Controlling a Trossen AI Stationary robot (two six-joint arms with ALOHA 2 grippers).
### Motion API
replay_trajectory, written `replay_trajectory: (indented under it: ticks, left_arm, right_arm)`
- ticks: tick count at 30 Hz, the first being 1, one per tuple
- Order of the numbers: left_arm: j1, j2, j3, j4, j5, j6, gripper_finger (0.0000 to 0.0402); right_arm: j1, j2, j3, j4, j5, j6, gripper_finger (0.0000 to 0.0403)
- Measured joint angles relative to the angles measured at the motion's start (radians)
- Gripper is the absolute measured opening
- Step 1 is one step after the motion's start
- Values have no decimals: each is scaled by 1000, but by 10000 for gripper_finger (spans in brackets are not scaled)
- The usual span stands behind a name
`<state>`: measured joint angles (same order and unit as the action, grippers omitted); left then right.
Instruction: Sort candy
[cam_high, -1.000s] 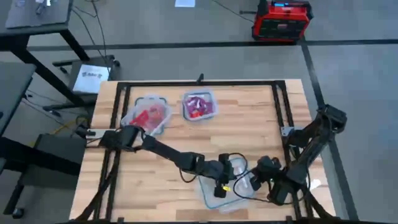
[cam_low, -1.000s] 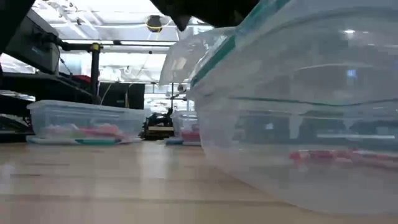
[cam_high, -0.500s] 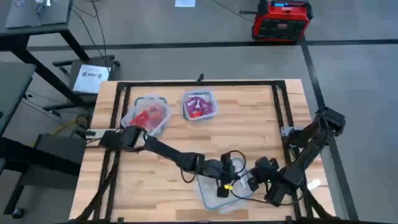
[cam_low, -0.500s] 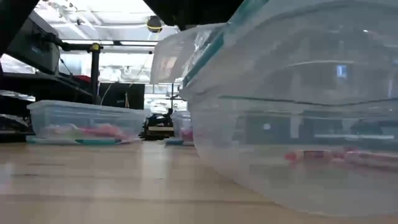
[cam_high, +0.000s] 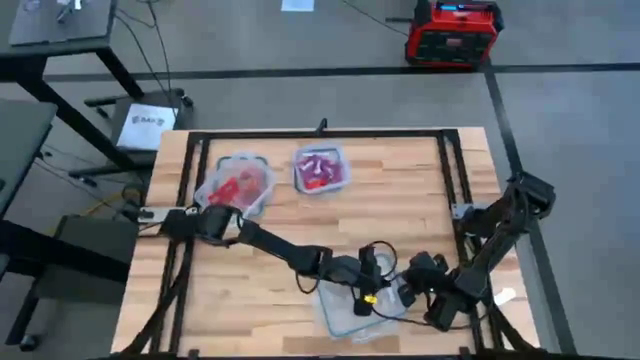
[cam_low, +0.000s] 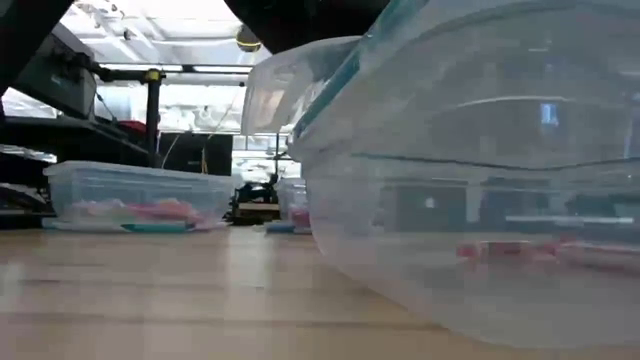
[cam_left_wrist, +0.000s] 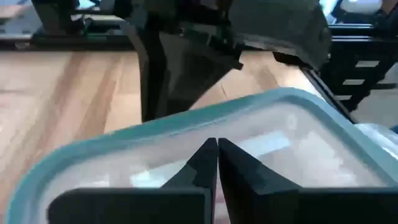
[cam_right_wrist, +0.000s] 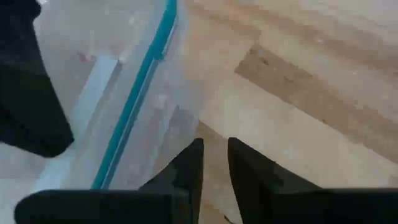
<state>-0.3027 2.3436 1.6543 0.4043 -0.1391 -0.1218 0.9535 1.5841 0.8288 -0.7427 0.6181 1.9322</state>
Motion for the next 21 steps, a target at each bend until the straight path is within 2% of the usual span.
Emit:
replay_trajectory:
  ticks: [12,21]
  left_arm:
    - [7,-2,2,-24,-4,41,0]
    - [2,-2,0,-10,-13,-9,0]
  right_arm:
    - [-1,0,0,3,-11,-4,63]
    - [-2,0,0,26,-16,-6,63]
